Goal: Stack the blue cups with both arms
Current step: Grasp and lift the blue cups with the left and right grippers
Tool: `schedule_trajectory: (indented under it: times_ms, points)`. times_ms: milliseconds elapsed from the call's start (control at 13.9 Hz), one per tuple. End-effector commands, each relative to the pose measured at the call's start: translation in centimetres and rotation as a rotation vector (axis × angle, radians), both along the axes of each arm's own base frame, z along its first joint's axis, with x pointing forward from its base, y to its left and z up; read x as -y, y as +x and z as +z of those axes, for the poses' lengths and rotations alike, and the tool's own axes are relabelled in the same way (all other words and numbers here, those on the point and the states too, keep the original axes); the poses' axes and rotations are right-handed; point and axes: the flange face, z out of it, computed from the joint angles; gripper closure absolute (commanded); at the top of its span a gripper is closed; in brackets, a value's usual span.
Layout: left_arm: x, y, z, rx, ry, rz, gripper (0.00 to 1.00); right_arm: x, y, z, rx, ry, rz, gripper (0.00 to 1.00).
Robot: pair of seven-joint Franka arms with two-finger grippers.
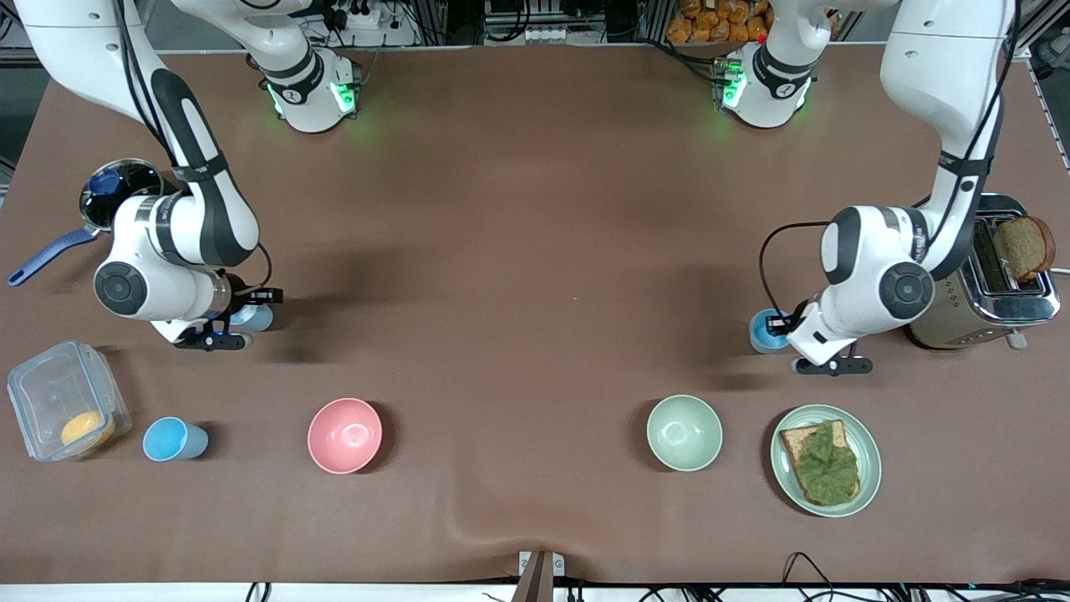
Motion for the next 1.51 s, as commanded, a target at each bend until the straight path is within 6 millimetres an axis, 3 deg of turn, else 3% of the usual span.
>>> schedule_trajectory:
  times_ms: [0,216,431,575,647,719,935,1222,1438]
  points:
    - [1.1,1.1,2.7,0.051,-0.023,-0.015,1.0,0.2,0.2,-0.2,0.001,-0.001,-0.001,1.0]
    - [1.3,1.9,5.4,0.083,-0.029,-0.018,1.0,0.4,1.1,0.8,0.013,0.013,0.058,1.0]
    - [1.0,2.4,6.4,0.062,-0.029,-0.013,1.0,-4.0,2.0,3.2,-0.027,0.021,0.038,1.0]
    - [1.5,2.4,6.9,0.069,-0.034,-0.02,1.0,-7.1,2.1,3.6,-0.029,0.01,0.001,1.0]
    - [1.9,2.3,8.4,0.078,-0.052,-0.017,1.0,-8.4,2.0,3.7,-0.029,0.01,-0.012,1.0]
    - [2.8,1.8,9.1,0.055,-0.077,-0.012,1.0,-10.2,2.1,4.3,-0.028,0.022,-0.046,1.0]
    - [2.9,2.0,10.8,0.017,-0.072,0.002,1.0,-18.9,2.0,5.8,-0.033,0.065,-0.157,1.0]
    - [3.6,3.5,18.8,0.008,-0.077,-0.006,1.0,-28.8,1.7,6.2,-0.012,0.034,-0.257,1.0]
    - [5.5,3.2,23.9,0.003,-0.071,0.077,1.0,-34.7,1.1,6.3,0.005,0.012,-0.312,1.0]
